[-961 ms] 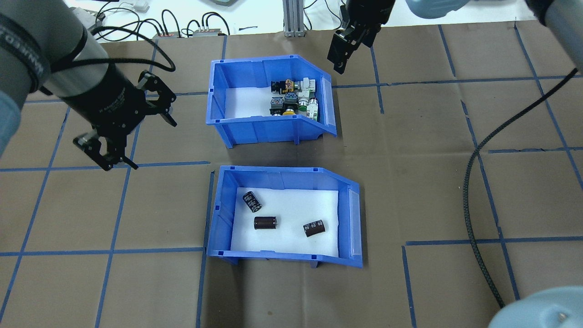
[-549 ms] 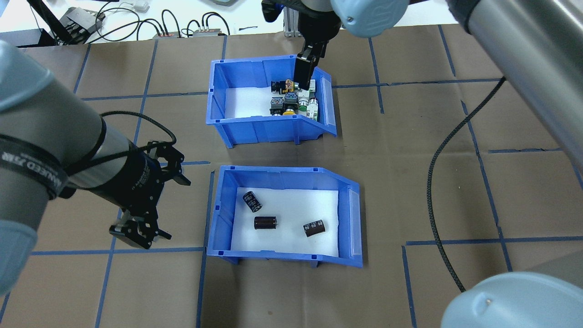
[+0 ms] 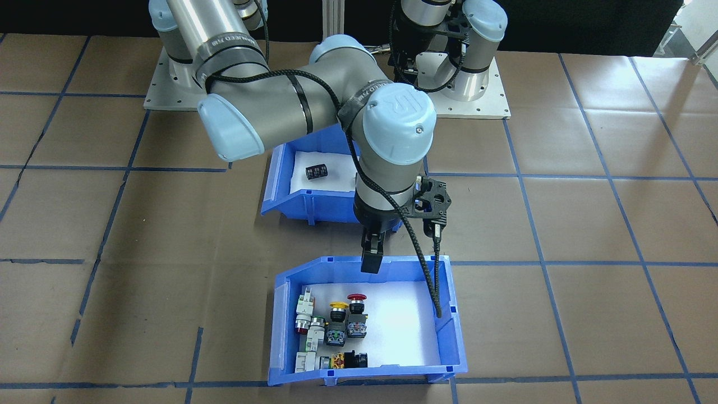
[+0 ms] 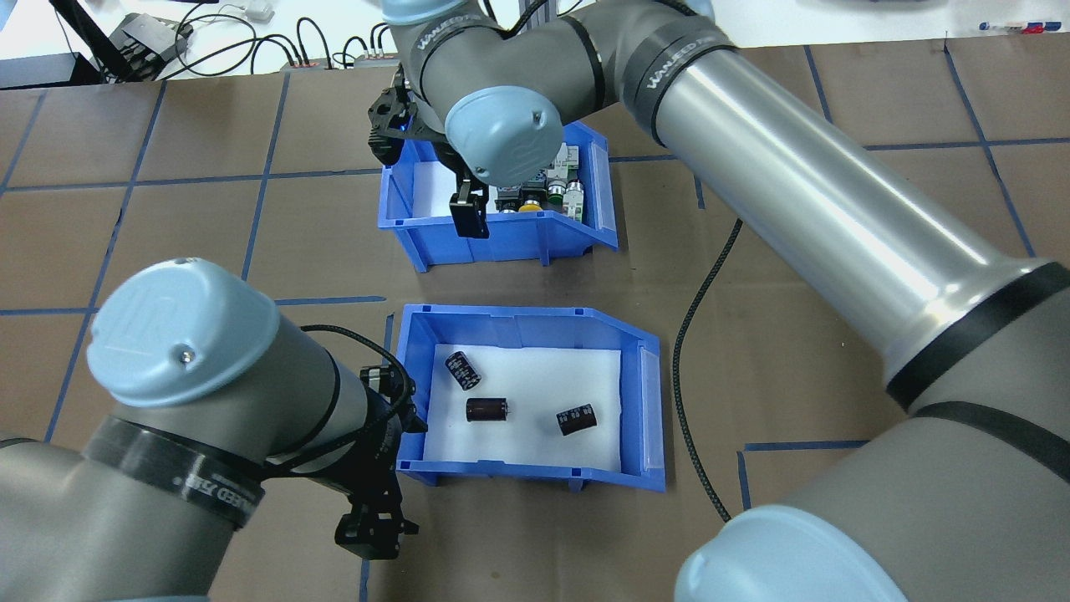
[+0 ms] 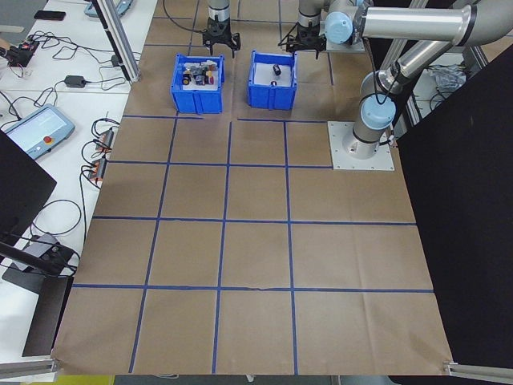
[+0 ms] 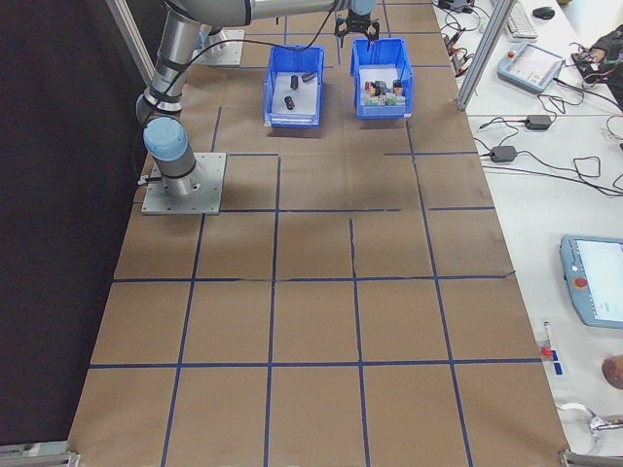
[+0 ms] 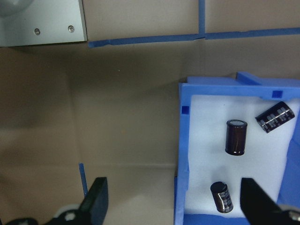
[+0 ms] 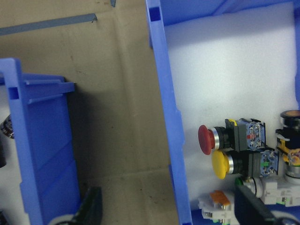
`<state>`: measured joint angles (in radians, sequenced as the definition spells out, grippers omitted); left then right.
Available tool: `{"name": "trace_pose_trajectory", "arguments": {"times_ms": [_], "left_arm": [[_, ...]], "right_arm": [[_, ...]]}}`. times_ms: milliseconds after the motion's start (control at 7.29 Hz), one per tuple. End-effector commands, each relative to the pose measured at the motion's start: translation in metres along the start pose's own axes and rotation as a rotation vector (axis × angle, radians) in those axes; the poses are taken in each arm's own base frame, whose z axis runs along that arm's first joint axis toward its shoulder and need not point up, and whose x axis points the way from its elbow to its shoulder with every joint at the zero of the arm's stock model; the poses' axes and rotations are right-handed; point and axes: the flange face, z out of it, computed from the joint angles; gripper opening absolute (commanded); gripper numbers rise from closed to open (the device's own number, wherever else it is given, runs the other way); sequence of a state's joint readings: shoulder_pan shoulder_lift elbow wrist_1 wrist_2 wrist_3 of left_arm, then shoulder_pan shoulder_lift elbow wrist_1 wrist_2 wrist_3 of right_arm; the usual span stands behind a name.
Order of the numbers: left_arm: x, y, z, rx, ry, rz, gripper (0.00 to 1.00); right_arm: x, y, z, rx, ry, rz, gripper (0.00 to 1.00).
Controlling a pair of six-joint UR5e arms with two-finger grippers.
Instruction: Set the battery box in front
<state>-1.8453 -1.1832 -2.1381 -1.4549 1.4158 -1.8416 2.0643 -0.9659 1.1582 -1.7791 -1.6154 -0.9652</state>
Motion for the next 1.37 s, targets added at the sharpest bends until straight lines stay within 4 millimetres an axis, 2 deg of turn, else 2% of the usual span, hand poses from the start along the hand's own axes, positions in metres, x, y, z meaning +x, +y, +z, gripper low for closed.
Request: {"name": "trace_pose_trajectory", "arguments": {"times_ms": [0,137,275,412,686,824,961,1098,1235], "left_arm": [[0.004,0.019,0.031,-0.026,-0.02,-0.078,1.0],[0.006,0.033,0.044,-0.028,-0.04,-0.084,1.0],[0.019,0.042,0.054,-0.036,-0.009,-0.061,1.0],[0.03,0.047,0.063,-0.041,0.002,-0.057,1.0],[0.026,0.047,0.077,-0.032,-0.02,-0.042,1.0],[0.017,0.041,0.092,-0.013,-0.046,-0.024,1.0],[0.02,0.034,0.098,0.04,-0.004,-0.005,1.0],[0.022,0.034,0.097,0.041,0.016,0.004,1.0],[0.023,0.034,0.097,0.041,0.019,0.004,1.0]], "right_arm": [[-0.01,-0.022,0.026,-0.018,0.006,-0.045,1.0],[-0.007,-0.024,0.028,0.004,0.037,-0.043,1.0],[-0.004,-0.026,0.054,-0.008,0.02,-0.046,1.0],[0.002,-0.031,0.068,0.014,0.054,-0.042,1.0],[0.0,-0.031,0.075,0.008,0.05,-0.042,1.0],[-0.002,-0.028,0.07,0.01,0.052,-0.042,0.93],[-0.002,-0.028,0.069,0.01,0.052,-0.042,0.72],[-0.002,-0.028,0.069,0.008,0.053,-0.042,0.47],[0.0,-0.027,0.065,0.0,0.068,-0.044,0.27]]}}
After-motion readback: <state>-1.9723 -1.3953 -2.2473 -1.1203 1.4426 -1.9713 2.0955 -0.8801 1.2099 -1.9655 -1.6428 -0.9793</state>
